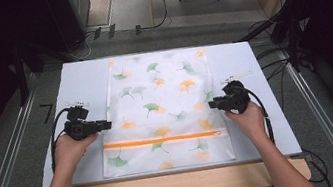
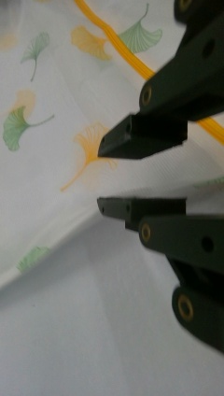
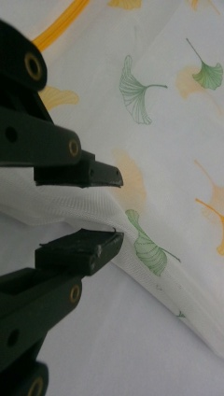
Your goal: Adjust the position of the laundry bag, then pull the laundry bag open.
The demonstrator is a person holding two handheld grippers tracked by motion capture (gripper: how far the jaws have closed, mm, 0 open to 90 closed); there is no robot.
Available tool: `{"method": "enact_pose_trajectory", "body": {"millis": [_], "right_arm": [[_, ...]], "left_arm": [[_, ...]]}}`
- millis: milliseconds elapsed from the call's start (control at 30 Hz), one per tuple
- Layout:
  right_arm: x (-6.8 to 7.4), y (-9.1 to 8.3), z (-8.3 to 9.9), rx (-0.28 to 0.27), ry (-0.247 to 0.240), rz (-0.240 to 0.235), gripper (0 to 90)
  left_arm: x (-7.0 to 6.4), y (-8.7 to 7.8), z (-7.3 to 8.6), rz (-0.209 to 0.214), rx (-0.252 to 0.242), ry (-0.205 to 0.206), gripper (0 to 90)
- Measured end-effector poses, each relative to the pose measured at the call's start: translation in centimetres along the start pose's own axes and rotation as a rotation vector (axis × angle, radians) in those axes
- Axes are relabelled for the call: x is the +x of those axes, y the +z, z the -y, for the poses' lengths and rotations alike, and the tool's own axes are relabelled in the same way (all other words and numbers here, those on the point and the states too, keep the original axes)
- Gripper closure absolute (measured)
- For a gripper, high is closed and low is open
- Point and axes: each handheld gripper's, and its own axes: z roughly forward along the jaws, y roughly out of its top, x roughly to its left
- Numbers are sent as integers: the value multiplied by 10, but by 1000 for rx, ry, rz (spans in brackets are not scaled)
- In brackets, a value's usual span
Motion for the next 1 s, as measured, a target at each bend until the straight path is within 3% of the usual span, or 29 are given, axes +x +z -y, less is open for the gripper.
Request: {"method": "enact_pose_trajectory", "body": {"millis": [67,100,300,367,767,1000], "right_arm": [[1,-3,0,-3,-3,-1,629],[3,-10,2,-10,-9,-4,612],[12,-23,9,-4,-30,8,592],[15,-26,13,0,-28,5,594],[31,-42,39,-11,-61,-10,604],[32,-46,46,-26,-76,-6,580]], "left_arm": [[-2,-1,0,0,-3,6,562],[-6,-2,0,-2,-7,30,516],[-17,-3,0,11,-9,46,421],[-23,-5,0,15,-13,76,413],[-37,-3,-3,32,-32,116,405],[-45,0,-8,48,-34,141,405]]}}
